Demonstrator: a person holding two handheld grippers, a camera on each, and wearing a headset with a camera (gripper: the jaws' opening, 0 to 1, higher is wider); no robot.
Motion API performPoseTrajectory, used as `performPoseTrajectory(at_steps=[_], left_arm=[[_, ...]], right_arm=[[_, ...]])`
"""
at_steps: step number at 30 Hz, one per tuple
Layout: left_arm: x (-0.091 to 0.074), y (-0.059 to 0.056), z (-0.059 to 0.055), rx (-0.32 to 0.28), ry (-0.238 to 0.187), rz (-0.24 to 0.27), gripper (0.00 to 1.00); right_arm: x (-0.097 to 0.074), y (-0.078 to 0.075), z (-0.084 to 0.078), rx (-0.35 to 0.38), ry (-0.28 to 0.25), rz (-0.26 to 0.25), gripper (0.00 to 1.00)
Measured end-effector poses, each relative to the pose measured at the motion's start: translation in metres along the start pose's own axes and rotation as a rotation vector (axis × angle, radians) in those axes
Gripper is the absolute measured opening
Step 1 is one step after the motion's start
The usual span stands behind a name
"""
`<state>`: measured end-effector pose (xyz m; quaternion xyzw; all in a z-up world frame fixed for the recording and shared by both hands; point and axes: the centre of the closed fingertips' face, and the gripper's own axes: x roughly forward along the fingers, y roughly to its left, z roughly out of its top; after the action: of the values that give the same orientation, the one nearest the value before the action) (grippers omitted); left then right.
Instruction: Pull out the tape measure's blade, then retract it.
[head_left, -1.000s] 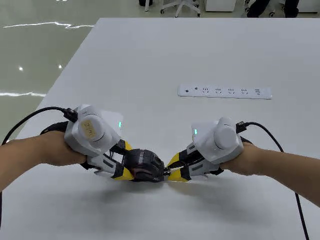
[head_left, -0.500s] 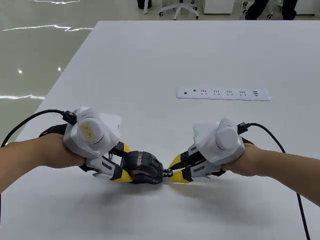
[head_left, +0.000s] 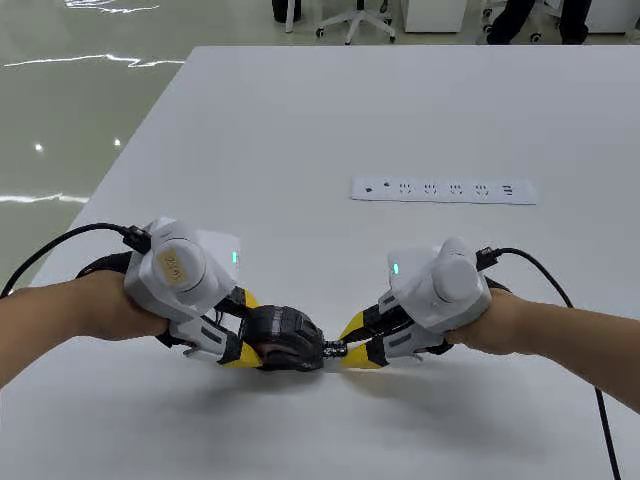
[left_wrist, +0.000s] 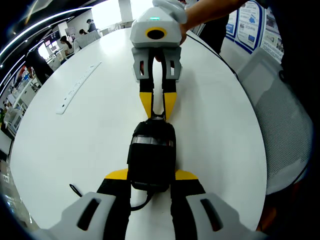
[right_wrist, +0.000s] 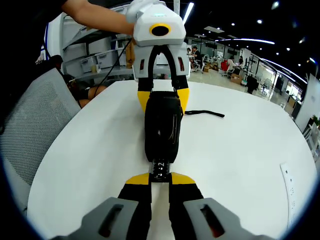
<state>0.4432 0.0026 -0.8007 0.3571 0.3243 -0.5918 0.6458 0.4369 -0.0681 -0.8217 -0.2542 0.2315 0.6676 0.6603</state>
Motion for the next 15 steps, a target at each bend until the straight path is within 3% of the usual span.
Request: performPoseTrajectory(at_steps=[15], left_arm=[[-0.0003,-0.0002,-0.0010,-0.001,0.003,0.002,0.25]], right_arm=[[-0.0058,0.0001,-0.0020,-0.004,0.004,-0.005,0.11]])
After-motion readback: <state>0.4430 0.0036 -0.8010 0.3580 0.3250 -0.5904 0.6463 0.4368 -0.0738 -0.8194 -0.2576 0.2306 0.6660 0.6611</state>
